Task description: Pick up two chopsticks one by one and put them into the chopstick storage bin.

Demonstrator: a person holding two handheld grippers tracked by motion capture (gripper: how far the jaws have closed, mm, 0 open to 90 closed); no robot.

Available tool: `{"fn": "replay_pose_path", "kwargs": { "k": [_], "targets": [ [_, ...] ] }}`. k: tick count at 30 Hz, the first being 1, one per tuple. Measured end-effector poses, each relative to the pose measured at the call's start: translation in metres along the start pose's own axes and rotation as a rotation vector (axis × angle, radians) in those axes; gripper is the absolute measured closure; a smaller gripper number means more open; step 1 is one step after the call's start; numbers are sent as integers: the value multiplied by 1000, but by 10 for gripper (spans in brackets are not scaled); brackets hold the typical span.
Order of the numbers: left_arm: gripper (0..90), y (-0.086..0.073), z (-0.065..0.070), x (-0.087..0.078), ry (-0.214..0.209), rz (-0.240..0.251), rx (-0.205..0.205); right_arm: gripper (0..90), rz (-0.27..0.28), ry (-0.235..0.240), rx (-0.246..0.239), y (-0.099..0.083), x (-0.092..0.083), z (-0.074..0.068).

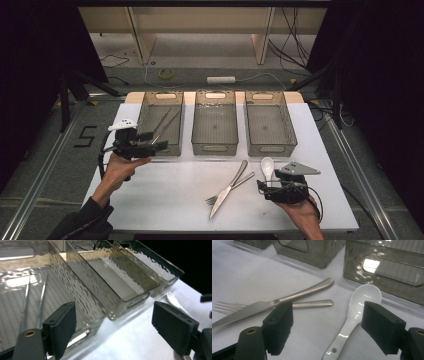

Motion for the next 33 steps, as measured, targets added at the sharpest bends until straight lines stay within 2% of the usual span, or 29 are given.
{"fn": "replay_pose_path", "kwargs": {
  "k": [2, 6, 9, 11, 14, 18, 23, 25, 33],
  "targets": [
    [195, -4, 3, 1, -8, 12, -5, 260, -14, -7, 12, 0, 2, 5],
    [194, -13, 11, 1, -3, 12, 17, 262, -46, -16, 38, 1, 7, 13],
    [193, -17, 14, 1, -9, 22, 14, 263, -87, -36, 36, 1, 14, 17],
    [193, -21, 17, 2, -13, 20, 21, 263, -103, -32, 43, 1, 16, 20],
    [188, -23, 20, 2, -1, 19, 46, 263, -115, -30, 54, 2, 18, 22],
    [183, -25, 22, 3, 10, 21, 60, 263, -133, -30, 57, 3, 20, 23],
    [179, -31, 25, 2, 47, 23, 99, 263, -170, -25, 52, 2, 24, 24],
    [179, -36, 27, 2, 34, 18, 92, 263, -191, -24, 63, 2, 25, 25],
    [171, -45, 27, -1, 33, 14, 76, 265, -242, -25, 63, 2, 29, 28]
  ]
}}
Point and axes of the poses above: each handheld gripper's, and its own axes: x roughly forward along the jaws, y roughly out of its top, z roughly to its right, the point moved 8 cm from there along x, roughly forward along the jaws, and after that the axes turned 14 degrees about -z, right-handed, at the moved point
